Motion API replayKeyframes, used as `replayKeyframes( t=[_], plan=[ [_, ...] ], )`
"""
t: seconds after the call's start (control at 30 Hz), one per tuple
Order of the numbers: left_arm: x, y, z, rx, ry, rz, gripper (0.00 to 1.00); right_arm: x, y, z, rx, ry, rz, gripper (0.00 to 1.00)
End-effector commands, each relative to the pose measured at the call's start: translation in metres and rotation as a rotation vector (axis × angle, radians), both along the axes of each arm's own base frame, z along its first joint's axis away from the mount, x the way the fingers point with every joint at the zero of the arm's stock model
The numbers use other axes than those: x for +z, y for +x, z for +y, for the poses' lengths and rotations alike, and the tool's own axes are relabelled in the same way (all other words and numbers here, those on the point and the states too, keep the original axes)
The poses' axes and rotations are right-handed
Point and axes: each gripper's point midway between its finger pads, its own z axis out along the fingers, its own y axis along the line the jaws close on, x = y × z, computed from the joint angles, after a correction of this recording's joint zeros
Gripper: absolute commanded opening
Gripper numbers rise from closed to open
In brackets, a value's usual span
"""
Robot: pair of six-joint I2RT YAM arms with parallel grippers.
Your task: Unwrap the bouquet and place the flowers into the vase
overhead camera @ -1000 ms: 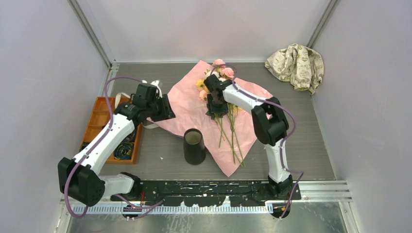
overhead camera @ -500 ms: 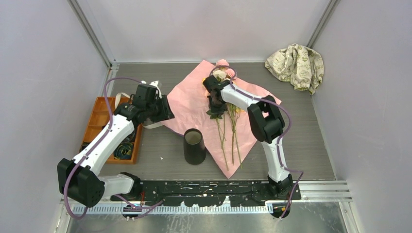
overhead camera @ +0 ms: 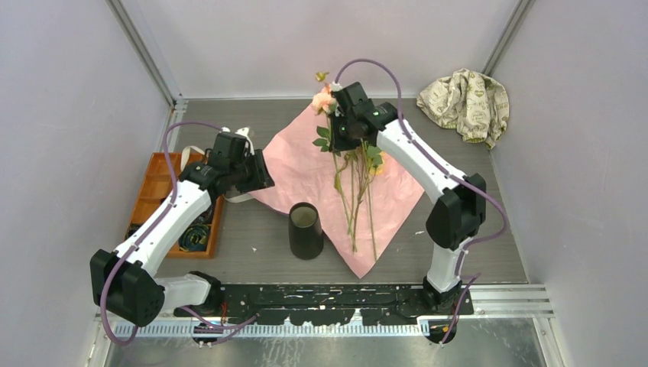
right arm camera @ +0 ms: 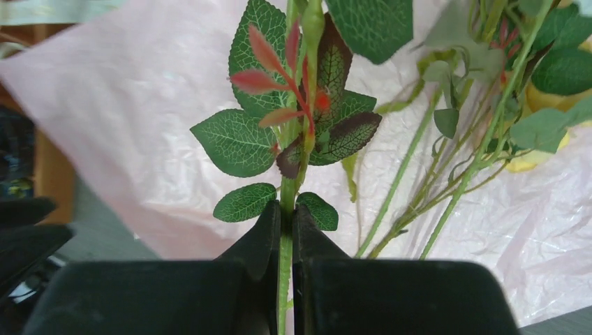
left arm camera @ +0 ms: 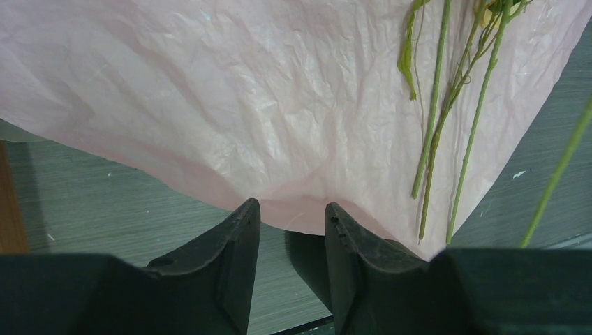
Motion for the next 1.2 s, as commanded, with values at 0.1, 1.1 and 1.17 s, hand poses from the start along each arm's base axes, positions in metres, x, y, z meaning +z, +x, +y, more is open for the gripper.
replayKeyframes(
  t=[0.1,1.1,1.17],
  plan=[
    [0.014,0.002,-0.006,-0.007,-0.040,-0.048,0.40,0.096,-0.016,0.021,0.136,0.222,-0.192,0.01],
    [0.013,-0.005,0.001,0.014,-0.029,-0.060,0.40,0.332,-0.111,0.074,0.361,0.619,-0.945,0.01],
    [0.014,-0.005,0.004,0.018,-0.021,-0.066,0.40,0.335,-0.111,0.076,0.357,0.636,-0.954,0.01]
  ],
)
